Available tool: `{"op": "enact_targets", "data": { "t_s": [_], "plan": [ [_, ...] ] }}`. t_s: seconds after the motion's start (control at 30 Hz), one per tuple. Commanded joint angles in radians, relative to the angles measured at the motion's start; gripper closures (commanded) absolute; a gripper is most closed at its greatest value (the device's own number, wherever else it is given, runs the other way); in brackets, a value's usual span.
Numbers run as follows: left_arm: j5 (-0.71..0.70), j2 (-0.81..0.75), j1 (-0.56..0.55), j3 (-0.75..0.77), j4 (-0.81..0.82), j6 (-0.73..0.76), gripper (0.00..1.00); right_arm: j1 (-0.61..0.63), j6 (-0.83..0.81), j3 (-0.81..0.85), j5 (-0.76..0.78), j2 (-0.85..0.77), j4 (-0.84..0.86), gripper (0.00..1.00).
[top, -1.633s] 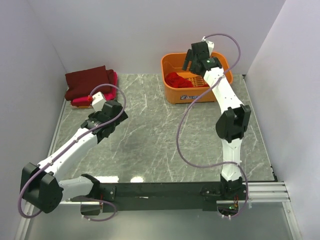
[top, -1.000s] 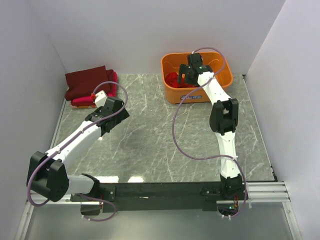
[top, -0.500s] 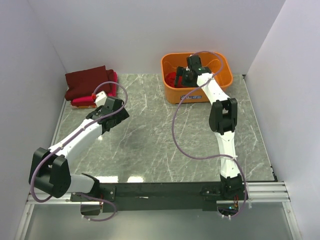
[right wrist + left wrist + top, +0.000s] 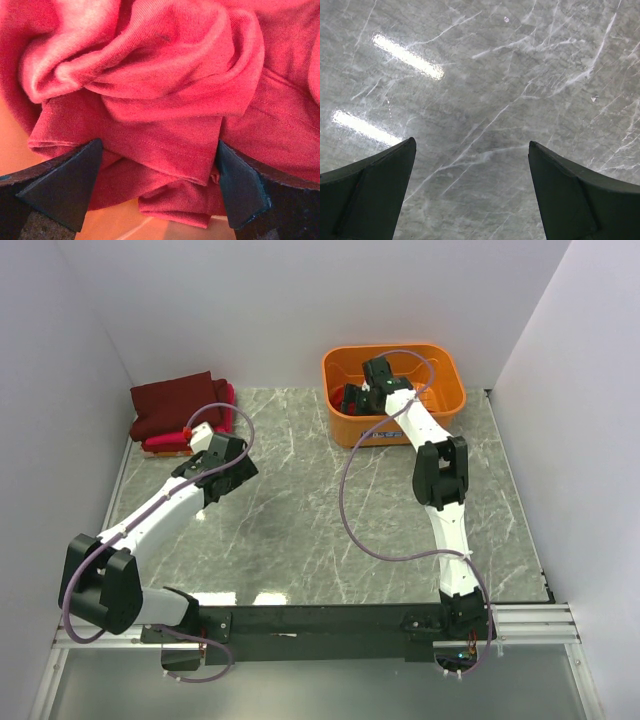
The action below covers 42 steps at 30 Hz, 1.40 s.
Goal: Fold and stack the t-shirts
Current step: Grab the tshirt from the pile
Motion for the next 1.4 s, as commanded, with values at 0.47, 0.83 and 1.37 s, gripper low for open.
{"op": "enact_targets", "data": {
  "t_s": [0.47,0.83,1.37],
  "plan": [
    [-0.004,0.011,0.010,0.039,0.003,0.009,0.01,0.018,0.006,-0.044,0.020,0.027,-0.032,1.00],
    [-0.003,-0.006,0.013,0.042,0.004,0.009,0.01,0.018,-0.023,-0.061,-0.009,-0.103,0.091,1.00],
    [0.002,-0.040,0.013,0.051,0.012,0.014,0.00,0.024,-0.067,-0.107,0.048,-0.387,0.264,1.00]
  ]
}}
